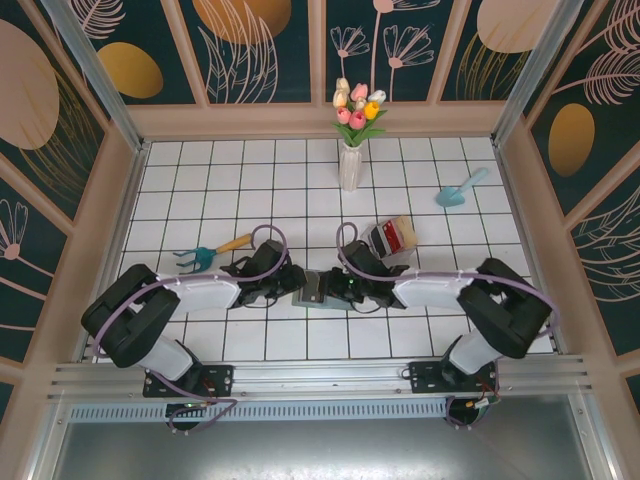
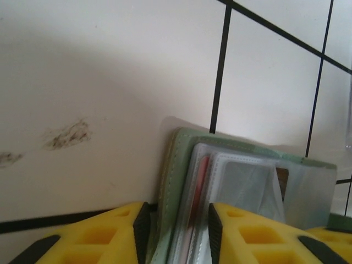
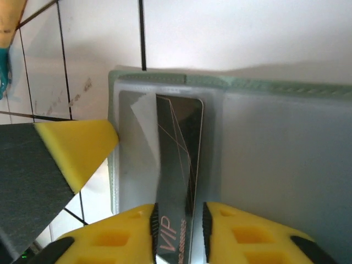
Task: Put the credit cards into the card holder
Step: Insert the credit card into the card slot, then close the card holder at the center of the table.
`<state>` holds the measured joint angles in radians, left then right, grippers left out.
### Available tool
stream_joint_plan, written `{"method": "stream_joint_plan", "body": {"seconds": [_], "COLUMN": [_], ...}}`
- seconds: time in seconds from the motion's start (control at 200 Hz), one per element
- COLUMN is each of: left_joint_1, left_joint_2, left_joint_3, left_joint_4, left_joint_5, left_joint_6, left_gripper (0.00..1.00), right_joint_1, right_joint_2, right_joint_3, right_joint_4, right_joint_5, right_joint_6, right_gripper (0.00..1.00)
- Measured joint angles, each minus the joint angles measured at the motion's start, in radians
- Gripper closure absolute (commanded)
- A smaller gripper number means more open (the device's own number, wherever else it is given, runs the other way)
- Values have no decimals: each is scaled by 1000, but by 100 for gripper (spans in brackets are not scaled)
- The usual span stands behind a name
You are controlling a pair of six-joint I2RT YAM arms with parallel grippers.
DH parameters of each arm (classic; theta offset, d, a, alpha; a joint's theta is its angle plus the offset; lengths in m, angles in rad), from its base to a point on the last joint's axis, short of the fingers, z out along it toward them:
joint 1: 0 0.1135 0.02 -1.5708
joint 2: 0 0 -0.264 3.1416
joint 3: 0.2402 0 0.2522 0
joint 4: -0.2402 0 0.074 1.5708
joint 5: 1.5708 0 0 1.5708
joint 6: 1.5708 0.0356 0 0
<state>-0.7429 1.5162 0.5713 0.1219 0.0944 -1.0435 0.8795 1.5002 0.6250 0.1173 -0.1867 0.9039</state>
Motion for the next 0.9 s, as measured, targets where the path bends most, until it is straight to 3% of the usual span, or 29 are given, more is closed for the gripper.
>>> {"method": "stream_joint_plan", "body": {"seconds": [0.1, 0.25, 0.495, 0.621, 0.901], "left_joint_1": [-2, -2, 8, 19, 29], "left_joint_2": [-46, -113, -77, -48, 20], "left_joint_3": [-8, -9, -7, 17, 50], "left_joint_4": [-52, -117, -118, -117, -53], "left_joint_5": [-30, -83, -32, 3, 91], "left_joint_6": [0, 9, 29, 43, 76], "left_gripper": [44, 30, 29, 31, 45], "right_joint_1": [5, 7, 11, 11, 11], "right_joint_2": [-119, -185, -48, 8, 56], "right_joint_3": [48, 140, 156, 156, 150], "right_joint_4": [-160, -365, -494, -494, -460], "right_joint_5": [103, 269, 338, 334, 316], "right_joint_6": [-34, -50, -53, -54, -52], "right_gripper": [44, 37, 35, 42, 75]}}
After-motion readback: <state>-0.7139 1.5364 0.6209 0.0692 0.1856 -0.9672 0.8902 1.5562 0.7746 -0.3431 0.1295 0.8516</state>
